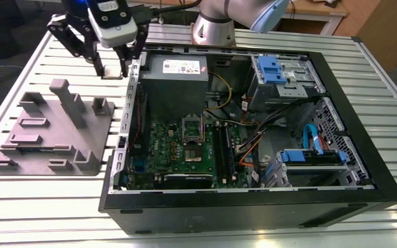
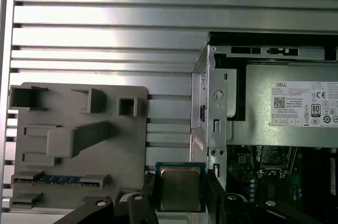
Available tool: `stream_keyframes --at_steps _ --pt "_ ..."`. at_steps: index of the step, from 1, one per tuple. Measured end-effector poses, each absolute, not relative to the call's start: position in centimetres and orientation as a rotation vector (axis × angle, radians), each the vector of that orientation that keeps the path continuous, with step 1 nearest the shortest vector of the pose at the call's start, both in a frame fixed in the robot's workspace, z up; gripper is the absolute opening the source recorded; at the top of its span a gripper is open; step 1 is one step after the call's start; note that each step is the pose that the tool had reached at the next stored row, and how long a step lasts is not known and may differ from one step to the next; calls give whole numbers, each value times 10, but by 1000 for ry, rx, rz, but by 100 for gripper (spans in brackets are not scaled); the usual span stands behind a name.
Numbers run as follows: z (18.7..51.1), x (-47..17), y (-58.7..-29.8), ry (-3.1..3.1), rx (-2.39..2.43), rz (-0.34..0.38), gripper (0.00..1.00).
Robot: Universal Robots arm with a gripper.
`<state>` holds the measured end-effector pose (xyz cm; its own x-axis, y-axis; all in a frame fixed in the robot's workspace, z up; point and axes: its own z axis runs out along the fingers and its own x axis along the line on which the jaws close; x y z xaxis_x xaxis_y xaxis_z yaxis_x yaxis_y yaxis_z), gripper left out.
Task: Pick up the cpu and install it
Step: 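Pick up the cpu and move it towards the insertion slot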
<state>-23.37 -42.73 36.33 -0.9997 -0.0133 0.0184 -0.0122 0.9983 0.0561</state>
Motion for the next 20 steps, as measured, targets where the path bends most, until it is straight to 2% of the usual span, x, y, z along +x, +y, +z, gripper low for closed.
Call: stream_keyframes --at_steps 20 --pt "362 -167 -428 -3114 20 -87 47"
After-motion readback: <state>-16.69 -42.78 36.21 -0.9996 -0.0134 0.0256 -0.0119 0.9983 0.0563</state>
